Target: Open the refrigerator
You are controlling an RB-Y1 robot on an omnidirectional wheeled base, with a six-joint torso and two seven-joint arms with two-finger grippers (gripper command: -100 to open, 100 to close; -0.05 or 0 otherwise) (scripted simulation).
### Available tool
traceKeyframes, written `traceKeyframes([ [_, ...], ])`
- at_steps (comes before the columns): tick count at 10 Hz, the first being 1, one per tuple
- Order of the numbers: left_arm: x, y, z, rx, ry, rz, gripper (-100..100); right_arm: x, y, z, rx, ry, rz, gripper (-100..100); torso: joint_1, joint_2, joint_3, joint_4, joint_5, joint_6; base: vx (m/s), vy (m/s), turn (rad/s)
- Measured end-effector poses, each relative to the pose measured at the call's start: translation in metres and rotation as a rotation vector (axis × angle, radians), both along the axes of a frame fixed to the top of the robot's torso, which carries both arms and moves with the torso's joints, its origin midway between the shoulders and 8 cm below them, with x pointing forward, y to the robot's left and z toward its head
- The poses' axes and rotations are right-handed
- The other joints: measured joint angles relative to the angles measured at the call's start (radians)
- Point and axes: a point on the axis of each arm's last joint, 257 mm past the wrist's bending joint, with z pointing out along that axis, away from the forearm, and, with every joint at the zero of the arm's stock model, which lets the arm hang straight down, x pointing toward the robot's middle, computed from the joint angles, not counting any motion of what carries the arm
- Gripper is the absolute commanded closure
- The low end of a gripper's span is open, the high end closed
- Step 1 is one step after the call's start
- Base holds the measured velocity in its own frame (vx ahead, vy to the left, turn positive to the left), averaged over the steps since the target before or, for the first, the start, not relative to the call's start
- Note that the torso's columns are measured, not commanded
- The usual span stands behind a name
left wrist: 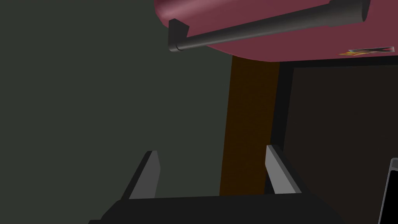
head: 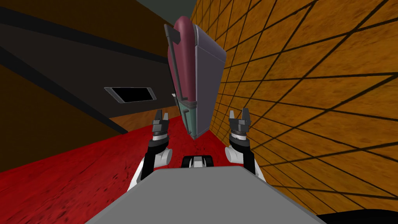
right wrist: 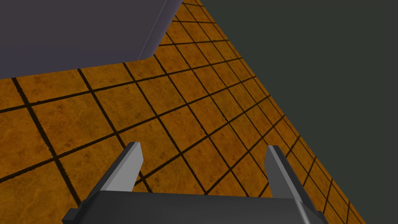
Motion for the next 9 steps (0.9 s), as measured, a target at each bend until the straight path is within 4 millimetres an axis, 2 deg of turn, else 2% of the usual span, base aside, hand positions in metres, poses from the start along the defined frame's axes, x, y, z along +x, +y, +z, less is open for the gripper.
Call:
traceKeyframes([
  [1,0.000,0.000,0.000,0.000,0.000,0.000,0,0.000,0.000,0.000,0.000,0.000,0.000,0,0.000,0.074,-0.148,0.074,0.000,0.000,0.000,0.000,0.000],
  [2,0.000,0.000,0.000,0.000,0.000,0.000,-100,0.000,0.000,0.000,0.000,0.000,0.000,0,0.000,0.148,-0.295,0.148,0.000,0.000,0.010,-0.016,0.001],
  [4,0.009,-0.005,-0.007,0.041,0.021,-0.031,-100,0.000,0.000,0.000,0.000,0.001,0.000,0,-0.001,0.190,-0.384,0.190,0.000,0.000,0.007,-0.034,0.001],
  [6,0.016,-0.010,-0.012,0.073,0.037,-0.055,-100,0.000,0.000,0.000,0.000,0.001,0.000,0,0.000,0.194,-0.389,0.194,0.000,0.000,0.002,-0.043,0.001],
  [9,0.044,-0.008,-0.031,0.119,0.087,-0.099,-100,0.000,0.000,0.000,0.000,0.001,0.000,0,-0.001,0.193,-0.390,0.194,0.000,0.000,0.014,-0.083,0.001],
])
